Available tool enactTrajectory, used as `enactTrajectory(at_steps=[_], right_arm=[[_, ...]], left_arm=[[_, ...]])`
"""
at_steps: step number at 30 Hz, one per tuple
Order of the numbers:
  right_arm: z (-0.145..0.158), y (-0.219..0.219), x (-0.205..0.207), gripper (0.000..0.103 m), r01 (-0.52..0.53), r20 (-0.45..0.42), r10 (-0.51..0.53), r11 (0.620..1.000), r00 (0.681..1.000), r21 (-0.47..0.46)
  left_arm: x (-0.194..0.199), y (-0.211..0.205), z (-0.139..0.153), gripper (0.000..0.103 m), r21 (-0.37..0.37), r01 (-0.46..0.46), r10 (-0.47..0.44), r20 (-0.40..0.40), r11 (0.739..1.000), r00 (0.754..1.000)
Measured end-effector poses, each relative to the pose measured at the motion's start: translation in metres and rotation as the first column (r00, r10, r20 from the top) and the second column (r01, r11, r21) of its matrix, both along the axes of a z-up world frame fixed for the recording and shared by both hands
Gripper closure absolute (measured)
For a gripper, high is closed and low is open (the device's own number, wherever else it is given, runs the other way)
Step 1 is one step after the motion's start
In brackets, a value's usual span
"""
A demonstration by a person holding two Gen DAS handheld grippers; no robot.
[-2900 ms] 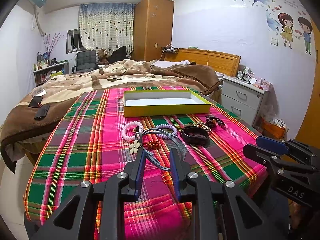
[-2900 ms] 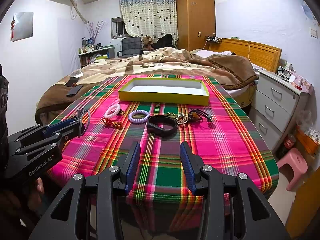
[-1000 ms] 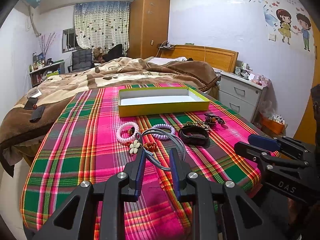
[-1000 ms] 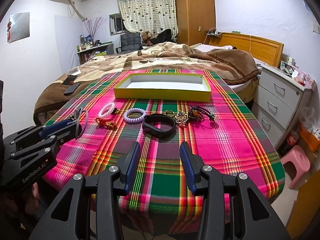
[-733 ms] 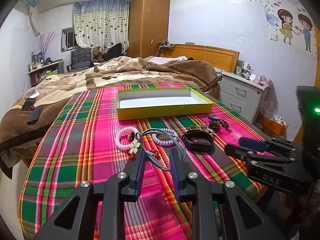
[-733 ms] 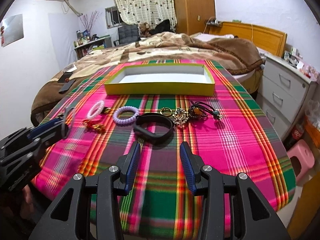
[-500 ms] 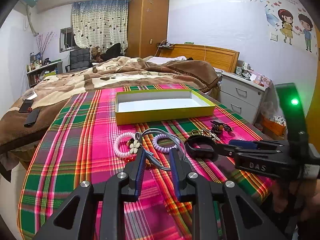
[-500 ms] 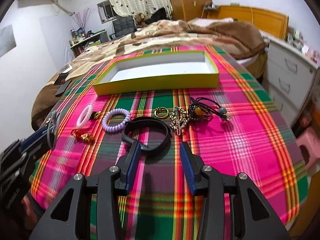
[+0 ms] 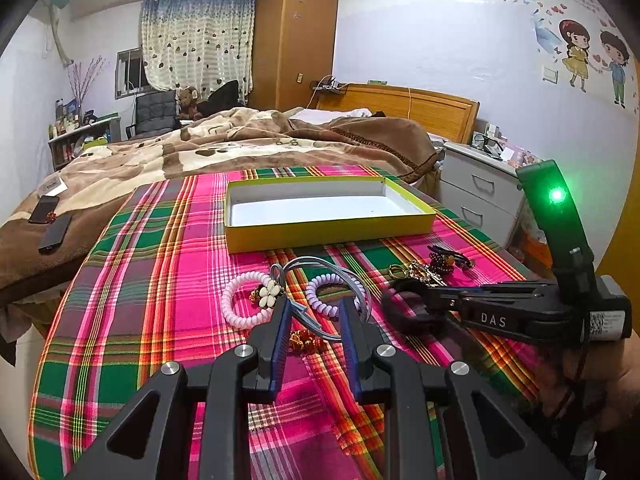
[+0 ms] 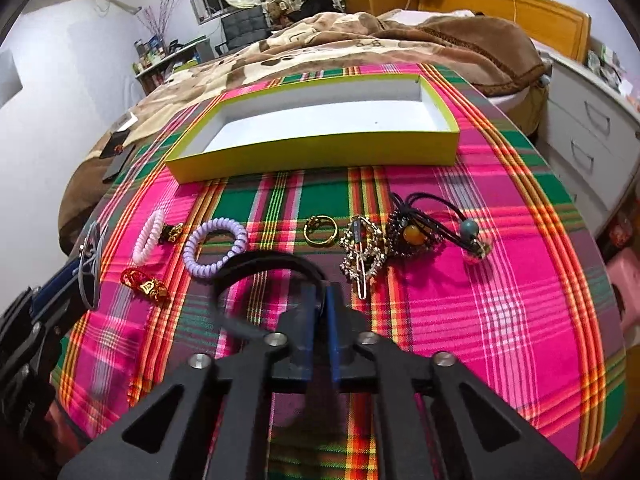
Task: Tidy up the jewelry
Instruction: 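Grasp the black watch band with the right gripper while left holds the grey cable, then carry both items into the yellow-rimmed box and open both grippers to release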
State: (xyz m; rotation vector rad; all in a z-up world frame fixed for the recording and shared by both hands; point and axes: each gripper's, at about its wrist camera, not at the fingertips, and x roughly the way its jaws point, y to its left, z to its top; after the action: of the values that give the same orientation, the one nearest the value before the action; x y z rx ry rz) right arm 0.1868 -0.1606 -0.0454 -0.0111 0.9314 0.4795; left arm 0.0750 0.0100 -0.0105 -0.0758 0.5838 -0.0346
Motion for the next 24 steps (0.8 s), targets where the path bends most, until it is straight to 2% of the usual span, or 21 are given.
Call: enactTrajectory(at_steps=[7, 13, 24], right_arm=[[0.005, -0.003, -0.006, 0.099, -0.005, 0.015, 0.004, 0.999, 1.000, 0.041], [0.029, -0.005, -0.003, 0.099, -0.007, 0.063, 0.002, 0.997, 0.998, 0.077], [0.061, -0.001, 0.044, 0.099, 0.004, 0.150, -0.018, 0.996, 0.989, 0.090]], left_arm=[[0.003, 0.004, 0.000, 0.079, -0.008, 0.001, -0.001, -0.002, 1.000, 1.000], [0.014, 0.008, 0.009, 0.079, -0.008, 0.008, -0.008, 0.012, 1.000, 1.000], [0.061, 0.023, 0.041, 0.079, 0.003, 0.017, -0.017, 0.066, 1.000, 0.998]])
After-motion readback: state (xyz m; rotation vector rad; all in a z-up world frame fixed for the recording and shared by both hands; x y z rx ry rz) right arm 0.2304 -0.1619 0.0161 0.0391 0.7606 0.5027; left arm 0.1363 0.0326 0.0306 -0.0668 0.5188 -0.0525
